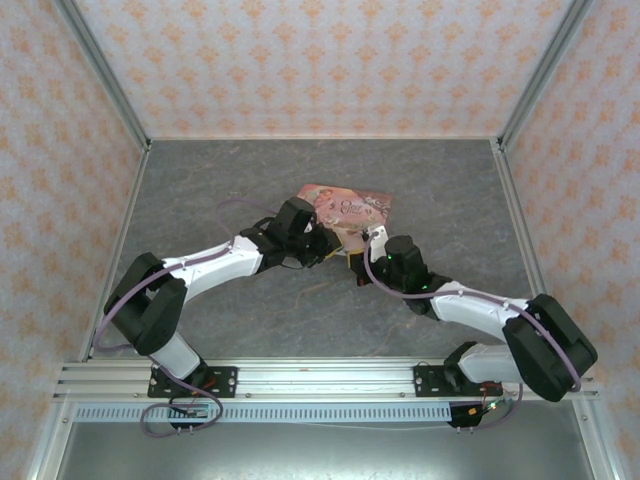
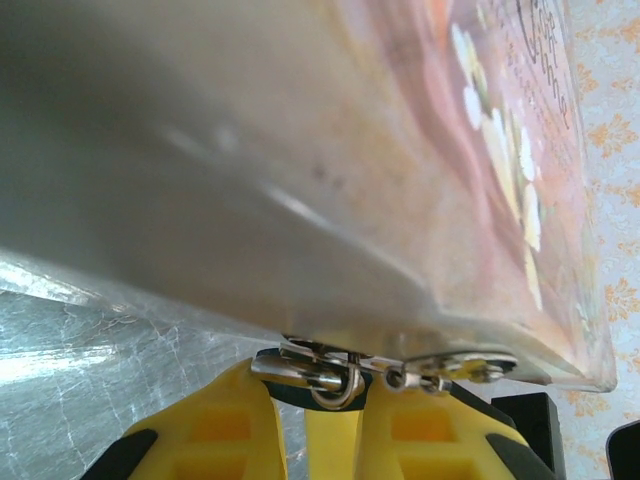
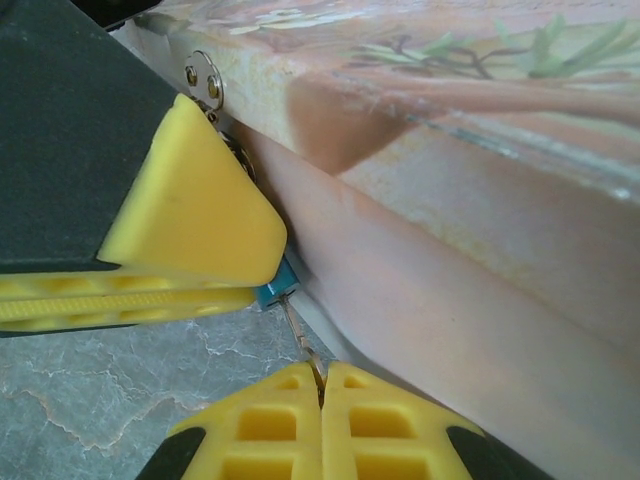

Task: Unlock the padlock with the key

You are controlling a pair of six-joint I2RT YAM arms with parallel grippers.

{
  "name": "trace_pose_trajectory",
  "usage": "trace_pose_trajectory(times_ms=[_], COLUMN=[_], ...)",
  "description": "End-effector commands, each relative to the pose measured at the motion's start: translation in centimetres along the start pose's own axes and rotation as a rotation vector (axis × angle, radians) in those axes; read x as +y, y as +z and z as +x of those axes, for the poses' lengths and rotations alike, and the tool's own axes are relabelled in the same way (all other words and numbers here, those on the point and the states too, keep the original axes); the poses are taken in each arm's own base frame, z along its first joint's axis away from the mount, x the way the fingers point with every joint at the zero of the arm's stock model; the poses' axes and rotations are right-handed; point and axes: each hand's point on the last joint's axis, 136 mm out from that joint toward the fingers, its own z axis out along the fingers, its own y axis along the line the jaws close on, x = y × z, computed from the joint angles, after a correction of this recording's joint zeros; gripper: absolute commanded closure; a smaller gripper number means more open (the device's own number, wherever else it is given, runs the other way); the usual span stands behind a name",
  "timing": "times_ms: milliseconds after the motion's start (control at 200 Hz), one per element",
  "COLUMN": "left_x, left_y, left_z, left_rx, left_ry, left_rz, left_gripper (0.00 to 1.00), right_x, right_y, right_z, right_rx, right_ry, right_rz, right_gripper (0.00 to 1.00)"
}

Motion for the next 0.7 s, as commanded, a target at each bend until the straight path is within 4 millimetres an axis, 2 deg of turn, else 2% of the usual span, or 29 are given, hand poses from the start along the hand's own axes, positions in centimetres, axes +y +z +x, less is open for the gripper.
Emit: trace_pose_trajectory(times_ms=[0,400,691], left_x=[-2.8,-3.2,-2.4], left_y=[-1.4,-1.4,-0.5], left_z=[0.8,1.2,1.5], left_rx=[0.020,0.032,0.045], left_ry=[0.004,0.000,-0.005], left_rz=[0.101,0.117,0.103], left_gripper=[0.85,0.84,0.84], right_x=[0.9,1.2,2.3], right_y=[0.4,1.4,1.8], right_z=[-2.6,-3.1,-4.6], right_rx=[-0.080,-0.105,-0.127], right_ry=[-0.031,-0.137,-0.131], right_rz=[-0.027,-0.052,-0.100], right_gripper=[1.00,1.00,1.00])
